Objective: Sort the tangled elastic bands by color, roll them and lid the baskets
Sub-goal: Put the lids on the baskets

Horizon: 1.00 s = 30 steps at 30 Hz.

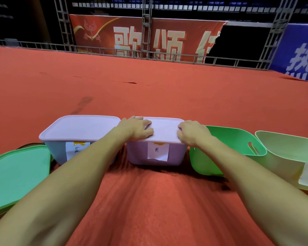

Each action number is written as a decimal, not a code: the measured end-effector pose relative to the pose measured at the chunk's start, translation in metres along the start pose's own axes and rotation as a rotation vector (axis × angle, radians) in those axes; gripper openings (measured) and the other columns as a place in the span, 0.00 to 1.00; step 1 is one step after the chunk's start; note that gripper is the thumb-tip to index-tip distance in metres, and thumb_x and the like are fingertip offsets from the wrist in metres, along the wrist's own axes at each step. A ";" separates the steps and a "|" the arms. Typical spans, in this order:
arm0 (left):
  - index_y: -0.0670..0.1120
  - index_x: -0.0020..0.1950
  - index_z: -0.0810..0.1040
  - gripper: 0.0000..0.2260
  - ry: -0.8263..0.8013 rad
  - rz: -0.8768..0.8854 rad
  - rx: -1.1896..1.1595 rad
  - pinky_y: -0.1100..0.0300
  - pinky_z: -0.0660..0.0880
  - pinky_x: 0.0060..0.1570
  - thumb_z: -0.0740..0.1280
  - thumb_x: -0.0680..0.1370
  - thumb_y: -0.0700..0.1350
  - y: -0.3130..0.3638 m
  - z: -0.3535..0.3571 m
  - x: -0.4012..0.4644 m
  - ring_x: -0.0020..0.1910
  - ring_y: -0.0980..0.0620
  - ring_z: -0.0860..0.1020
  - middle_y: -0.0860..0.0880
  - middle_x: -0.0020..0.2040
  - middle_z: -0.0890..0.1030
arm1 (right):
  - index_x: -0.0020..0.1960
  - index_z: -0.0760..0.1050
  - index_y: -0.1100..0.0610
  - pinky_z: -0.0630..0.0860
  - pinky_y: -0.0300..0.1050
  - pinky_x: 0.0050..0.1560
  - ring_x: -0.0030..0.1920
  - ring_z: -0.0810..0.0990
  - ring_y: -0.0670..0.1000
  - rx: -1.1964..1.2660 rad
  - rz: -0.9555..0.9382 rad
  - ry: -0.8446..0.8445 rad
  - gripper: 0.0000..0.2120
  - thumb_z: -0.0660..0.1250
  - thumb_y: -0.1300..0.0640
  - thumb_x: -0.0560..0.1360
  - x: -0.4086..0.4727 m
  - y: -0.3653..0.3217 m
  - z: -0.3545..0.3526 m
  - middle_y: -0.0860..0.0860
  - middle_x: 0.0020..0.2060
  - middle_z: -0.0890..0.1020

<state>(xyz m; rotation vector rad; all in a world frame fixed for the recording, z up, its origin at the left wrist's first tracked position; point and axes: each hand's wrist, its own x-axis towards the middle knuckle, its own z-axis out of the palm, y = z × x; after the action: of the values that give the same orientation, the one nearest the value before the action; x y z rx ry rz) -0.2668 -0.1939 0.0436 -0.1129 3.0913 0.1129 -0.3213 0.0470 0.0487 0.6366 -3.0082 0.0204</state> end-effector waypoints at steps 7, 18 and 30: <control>0.55 0.79 0.65 0.41 0.088 -0.013 0.021 0.39 0.63 0.73 0.43 0.70 0.70 0.007 0.021 0.002 0.77 0.38 0.65 0.46 0.80 0.67 | 0.80 0.63 0.47 0.64 0.63 0.75 0.80 0.62 0.61 0.034 -0.090 -0.060 0.29 0.48 0.37 0.83 0.012 -0.026 0.016 0.56 0.82 0.62; 0.61 0.85 0.55 0.39 0.041 -0.007 0.043 0.37 0.53 0.80 0.46 0.75 0.72 0.004 0.021 0.008 0.85 0.39 0.53 0.46 0.88 0.53 | 0.85 0.54 0.45 0.49 0.64 0.82 0.85 0.48 0.58 0.093 -0.037 -0.050 0.38 0.50 0.29 0.80 0.018 -0.018 0.028 0.53 0.86 0.49; 0.59 0.77 0.71 0.37 0.101 -0.007 0.025 0.38 0.62 0.74 0.46 0.74 0.71 0.009 0.015 0.002 0.78 0.37 0.66 0.45 0.78 0.71 | 0.86 0.52 0.45 0.54 0.65 0.81 0.85 0.48 0.57 0.043 -0.032 -0.118 0.41 0.46 0.25 0.78 0.021 -0.020 0.018 0.53 0.86 0.49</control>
<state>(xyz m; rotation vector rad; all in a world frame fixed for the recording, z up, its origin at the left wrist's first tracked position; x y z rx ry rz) -0.2687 -0.1837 0.0287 -0.1321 3.1913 0.0710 -0.3337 0.0192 0.0319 0.7138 -3.1182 0.0481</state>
